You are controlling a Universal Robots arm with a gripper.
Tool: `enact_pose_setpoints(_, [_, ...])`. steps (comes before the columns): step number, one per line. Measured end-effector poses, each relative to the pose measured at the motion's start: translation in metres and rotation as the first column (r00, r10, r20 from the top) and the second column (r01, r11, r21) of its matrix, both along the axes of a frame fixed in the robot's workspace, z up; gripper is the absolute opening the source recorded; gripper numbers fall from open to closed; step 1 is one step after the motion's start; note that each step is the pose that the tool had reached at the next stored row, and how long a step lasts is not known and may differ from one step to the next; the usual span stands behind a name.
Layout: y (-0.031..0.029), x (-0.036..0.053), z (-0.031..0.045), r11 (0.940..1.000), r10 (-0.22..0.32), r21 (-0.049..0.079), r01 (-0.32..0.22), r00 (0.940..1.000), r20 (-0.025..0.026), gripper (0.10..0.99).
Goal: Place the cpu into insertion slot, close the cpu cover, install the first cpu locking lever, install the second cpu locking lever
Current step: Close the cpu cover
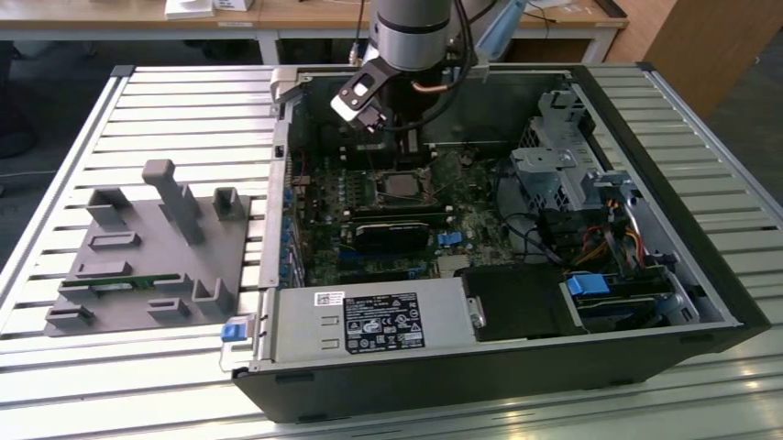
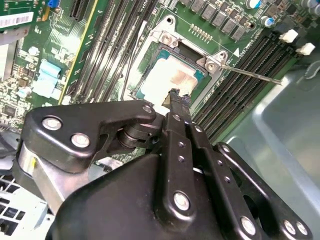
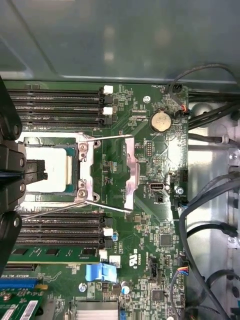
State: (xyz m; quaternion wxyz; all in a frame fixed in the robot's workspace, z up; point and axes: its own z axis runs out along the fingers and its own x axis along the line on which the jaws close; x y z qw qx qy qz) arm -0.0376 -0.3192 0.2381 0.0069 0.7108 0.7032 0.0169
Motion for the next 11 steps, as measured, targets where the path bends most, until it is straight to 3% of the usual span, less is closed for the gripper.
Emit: enact_pose_setpoints(11, [-0.0039,0.0000,0.0011,1.0000,0.000,0.000,0.000,1.0000,0.0000,0.106])
